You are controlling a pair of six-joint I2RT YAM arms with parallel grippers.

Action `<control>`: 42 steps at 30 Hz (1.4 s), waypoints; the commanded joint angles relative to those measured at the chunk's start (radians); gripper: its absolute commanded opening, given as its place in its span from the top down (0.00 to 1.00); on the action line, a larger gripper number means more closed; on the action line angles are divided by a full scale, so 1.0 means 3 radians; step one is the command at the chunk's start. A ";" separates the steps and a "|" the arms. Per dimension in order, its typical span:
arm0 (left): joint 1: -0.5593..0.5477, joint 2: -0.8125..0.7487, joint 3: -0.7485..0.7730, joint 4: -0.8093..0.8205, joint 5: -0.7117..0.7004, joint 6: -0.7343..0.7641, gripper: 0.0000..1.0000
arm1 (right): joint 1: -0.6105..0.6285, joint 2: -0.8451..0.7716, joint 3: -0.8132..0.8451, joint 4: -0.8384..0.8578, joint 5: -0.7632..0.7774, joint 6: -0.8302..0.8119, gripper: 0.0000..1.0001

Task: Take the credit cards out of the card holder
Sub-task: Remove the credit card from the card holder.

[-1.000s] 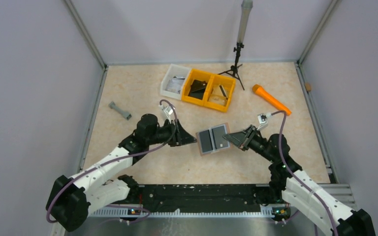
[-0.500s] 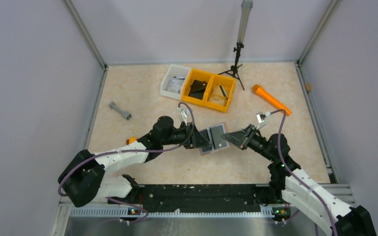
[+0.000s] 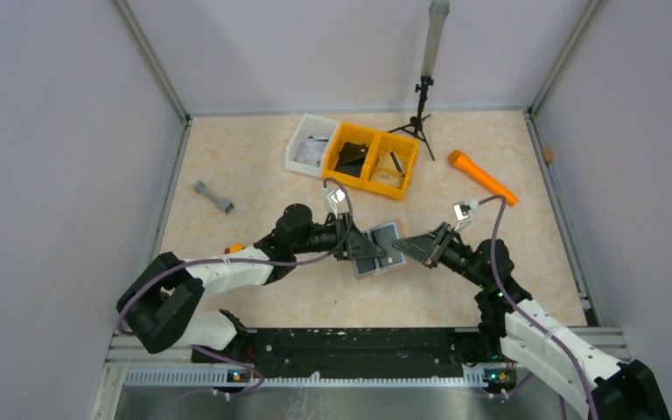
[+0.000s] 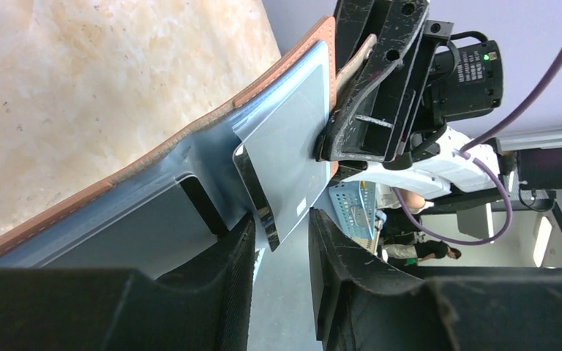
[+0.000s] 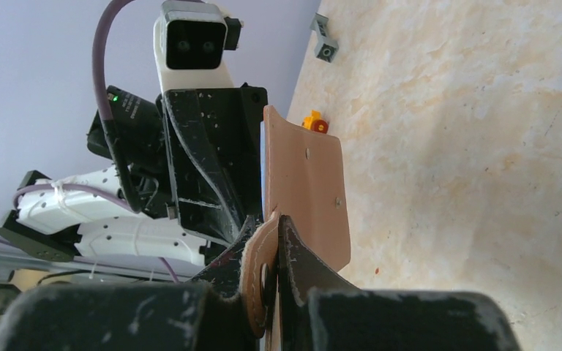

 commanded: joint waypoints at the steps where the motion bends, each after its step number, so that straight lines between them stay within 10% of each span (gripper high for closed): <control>1: -0.0006 0.0062 0.0027 0.0644 0.0054 -0.0151 0.66 | -0.0019 0.0005 -0.0041 0.0484 -0.0086 0.0215 1.00; 12: 0.0037 0.0159 -0.0157 0.1334 0.0149 -0.0498 1.00 | -0.0017 0.0058 -0.0198 0.0794 -0.0083 0.0459 1.00; 33: 0.0184 -0.0055 -0.0425 0.1248 0.0240 -0.0459 1.00 | -0.0024 -0.0063 -0.0272 0.0989 0.0054 0.0504 1.00; 42: 0.0178 0.0008 -0.0322 0.1193 0.0267 -0.0440 0.68 | -0.0024 0.0099 -0.0265 0.1164 -0.0049 0.0593 1.00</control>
